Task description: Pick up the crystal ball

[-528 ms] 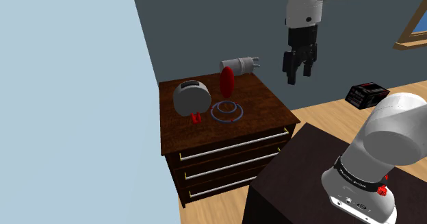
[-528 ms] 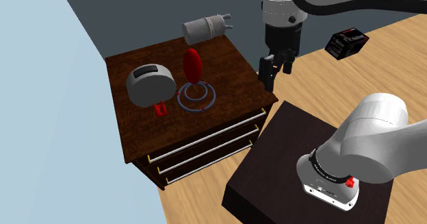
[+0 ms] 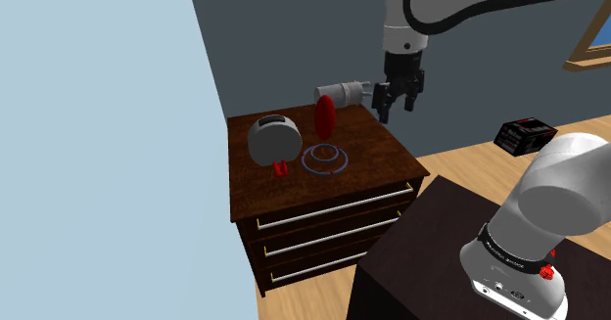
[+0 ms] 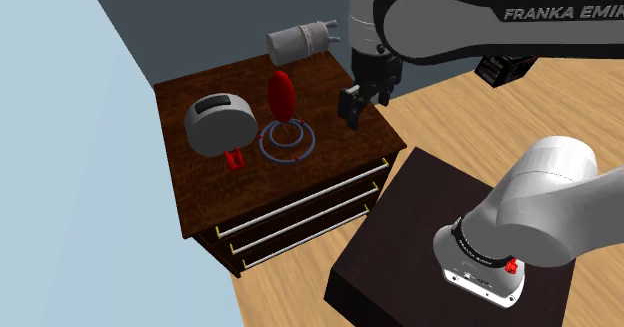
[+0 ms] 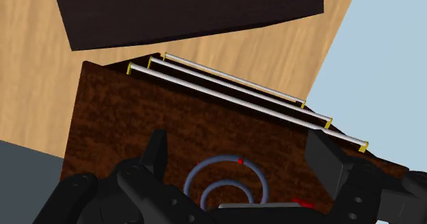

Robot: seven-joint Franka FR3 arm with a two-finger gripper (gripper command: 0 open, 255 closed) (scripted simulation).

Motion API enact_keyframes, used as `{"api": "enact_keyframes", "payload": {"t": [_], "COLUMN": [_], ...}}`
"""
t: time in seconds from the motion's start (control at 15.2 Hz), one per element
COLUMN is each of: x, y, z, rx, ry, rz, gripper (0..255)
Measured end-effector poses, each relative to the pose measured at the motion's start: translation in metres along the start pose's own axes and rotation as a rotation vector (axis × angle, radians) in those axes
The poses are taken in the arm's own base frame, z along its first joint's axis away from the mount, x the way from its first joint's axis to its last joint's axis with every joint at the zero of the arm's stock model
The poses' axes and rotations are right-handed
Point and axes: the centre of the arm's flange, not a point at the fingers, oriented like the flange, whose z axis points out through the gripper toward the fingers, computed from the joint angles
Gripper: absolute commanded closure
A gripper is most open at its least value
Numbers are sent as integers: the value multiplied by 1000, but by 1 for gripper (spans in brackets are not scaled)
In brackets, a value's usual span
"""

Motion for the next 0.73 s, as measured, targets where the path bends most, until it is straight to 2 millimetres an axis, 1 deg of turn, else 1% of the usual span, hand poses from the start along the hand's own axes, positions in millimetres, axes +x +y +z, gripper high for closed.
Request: {"api": "enact_keyframes", "payload": {"t": [0.13, 0.2, 0.33, 0.4, 0.53, 0.73], "x": [14, 26, 38, 50, 66, 97], "y": [-8, -14, -21, -24, -37, -47], "z": [7, 10, 14, 18, 21, 23], "rx": [-22, -32, -54, -64, -84, -114], "ry": [56, 85, 142, 169, 227, 312], "rz": [27, 41, 69, 83, 109, 151], "gripper": [0, 0, 0, 0, 0, 0]}}
